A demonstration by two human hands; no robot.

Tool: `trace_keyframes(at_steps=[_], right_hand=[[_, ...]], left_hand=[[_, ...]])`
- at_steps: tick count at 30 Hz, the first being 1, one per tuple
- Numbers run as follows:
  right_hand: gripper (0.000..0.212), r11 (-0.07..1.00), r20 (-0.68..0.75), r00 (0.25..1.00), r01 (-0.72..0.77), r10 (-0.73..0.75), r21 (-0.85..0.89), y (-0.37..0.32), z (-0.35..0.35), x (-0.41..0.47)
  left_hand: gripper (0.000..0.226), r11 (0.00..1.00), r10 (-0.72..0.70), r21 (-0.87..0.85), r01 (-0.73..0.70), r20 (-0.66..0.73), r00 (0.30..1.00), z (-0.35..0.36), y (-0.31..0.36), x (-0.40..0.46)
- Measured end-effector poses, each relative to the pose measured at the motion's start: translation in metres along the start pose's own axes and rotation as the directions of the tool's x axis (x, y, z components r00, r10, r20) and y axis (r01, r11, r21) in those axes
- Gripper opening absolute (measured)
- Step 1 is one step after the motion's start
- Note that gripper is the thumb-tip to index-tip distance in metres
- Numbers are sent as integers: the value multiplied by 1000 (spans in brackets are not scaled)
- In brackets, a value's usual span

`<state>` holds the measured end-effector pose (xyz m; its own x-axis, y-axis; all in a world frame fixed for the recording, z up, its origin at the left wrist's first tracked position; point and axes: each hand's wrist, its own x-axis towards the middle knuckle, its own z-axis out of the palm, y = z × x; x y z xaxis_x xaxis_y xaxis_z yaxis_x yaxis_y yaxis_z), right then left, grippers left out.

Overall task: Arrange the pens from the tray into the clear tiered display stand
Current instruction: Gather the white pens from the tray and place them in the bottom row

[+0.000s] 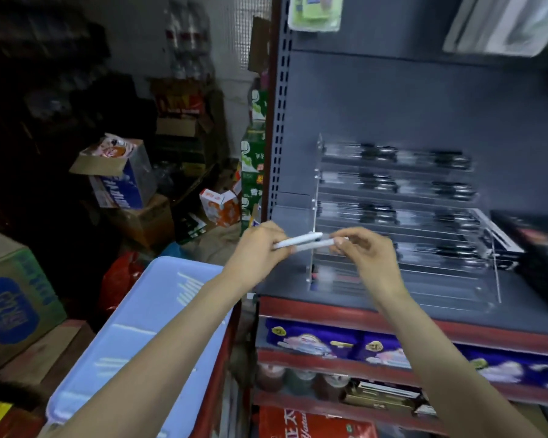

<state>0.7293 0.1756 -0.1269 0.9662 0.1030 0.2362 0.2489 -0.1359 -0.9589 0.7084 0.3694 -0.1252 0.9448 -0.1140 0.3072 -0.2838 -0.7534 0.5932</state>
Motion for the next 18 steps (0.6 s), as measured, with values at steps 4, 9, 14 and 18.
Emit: trace_keyframes(at_steps=[4, 9, 14, 18], right_hand=[[6, 999, -144, 988, -46, 49, 25, 12, -43, 3], [12, 992, -214, 970, -122, 116, -12, 33, -73, 0], [20, 956, -205, 968, -189, 144, -222, 49, -88, 0], [9, 888, -123, 988, -139, 94, -439, 51, -87, 1]], left_hand=[[39, 998, 12, 65, -12, 6, 1000, 19, 18, 9], [52, 966, -35, 258, 0, 133, 991, 38, 27, 12], [46, 979, -47, 203, 19, 136, 990, 49, 37, 10], [35, 981, -48, 193, 14, 176, 983, 51, 43, 8]])
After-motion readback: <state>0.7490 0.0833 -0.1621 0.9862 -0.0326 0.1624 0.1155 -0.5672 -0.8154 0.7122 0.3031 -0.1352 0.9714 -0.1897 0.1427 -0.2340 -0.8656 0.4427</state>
